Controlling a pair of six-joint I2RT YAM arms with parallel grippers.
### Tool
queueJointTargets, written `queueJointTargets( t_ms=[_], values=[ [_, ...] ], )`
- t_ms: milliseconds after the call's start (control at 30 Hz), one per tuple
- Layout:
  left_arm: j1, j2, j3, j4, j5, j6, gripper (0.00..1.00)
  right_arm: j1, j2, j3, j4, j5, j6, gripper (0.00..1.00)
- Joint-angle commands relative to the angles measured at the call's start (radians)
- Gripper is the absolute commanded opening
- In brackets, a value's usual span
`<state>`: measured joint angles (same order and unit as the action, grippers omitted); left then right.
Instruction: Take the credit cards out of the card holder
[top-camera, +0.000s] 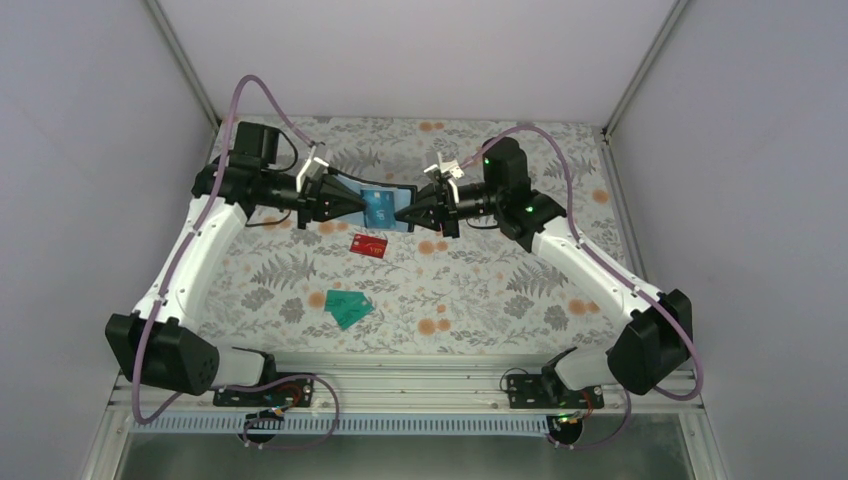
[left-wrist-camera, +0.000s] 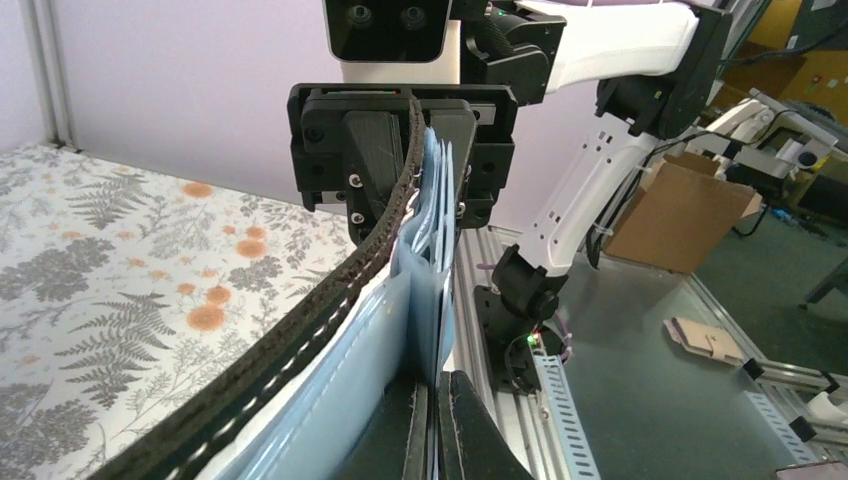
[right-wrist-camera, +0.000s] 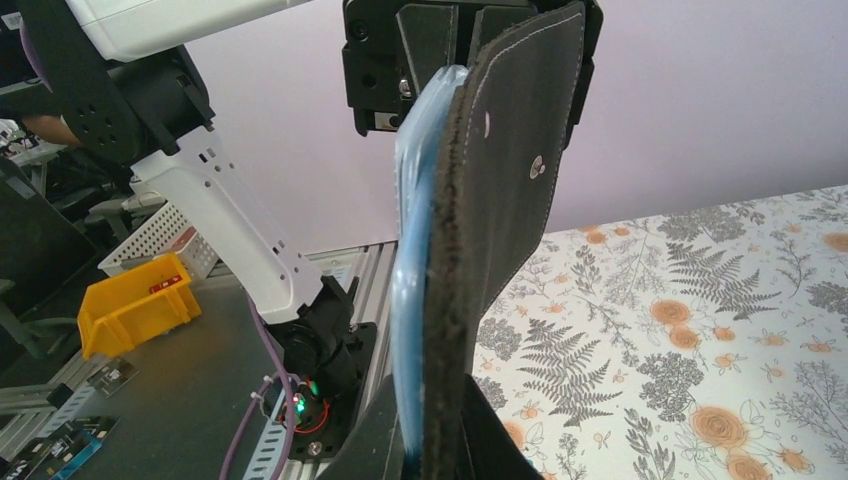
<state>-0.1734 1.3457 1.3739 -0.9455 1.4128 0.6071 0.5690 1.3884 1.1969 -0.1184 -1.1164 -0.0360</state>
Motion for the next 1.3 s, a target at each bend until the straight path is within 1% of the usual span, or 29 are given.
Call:
queueJointTargets(
  t_ms=[0,133,333,633,767,967,1100,1200,1267],
  values=[
    [0.022,-0.036,-0.009,-0.001,-0.007,0.025,0.02,-0.025,-0.034,0.038,-0.027,0.014,-0.033,0.04],
    [0.027,-0.039,-0.001,0.002,-0.039,0.017,0.02,-0.044,-0.041,0.036,-0.048,0.025,-0.042,0.04],
    [0.067,-0.050,-0.009,0.029,-0.071,-0.013,0.02,-0.086,-0.062,0.008,-0.056,0.033,-0.041,0.04],
    [0.073,-0.045,-0.022,0.040,-0.088,-0.014,0.02,-0.089,-0.075,0.009,-0.073,0.014,-0.062,0.04],
    [0.072,-0.038,-0.033,0.072,-0.086,-0.053,0.02,-0.084,-0.047,0.029,-0.066,-0.018,-0.036,0.05],
    [0.055,-0.029,-0.048,0.104,-0.079,-0.086,0.02,-0.023,-0.012,0.048,-0.005,-0.017,-0.012,0.22],
    [0.043,-0.021,-0.040,0.100,-0.068,-0.083,0.02,-0.005,0.008,0.047,0.055,-0.003,0.027,0.23],
    [0.038,-0.019,-0.039,0.094,-0.058,-0.075,0.02,0.005,0.043,0.054,0.070,0.018,0.048,0.33],
    [0.037,-0.019,-0.039,0.091,-0.060,-0.070,0.02,0.014,0.067,0.065,0.069,0.019,0.055,0.37]
  ],
)
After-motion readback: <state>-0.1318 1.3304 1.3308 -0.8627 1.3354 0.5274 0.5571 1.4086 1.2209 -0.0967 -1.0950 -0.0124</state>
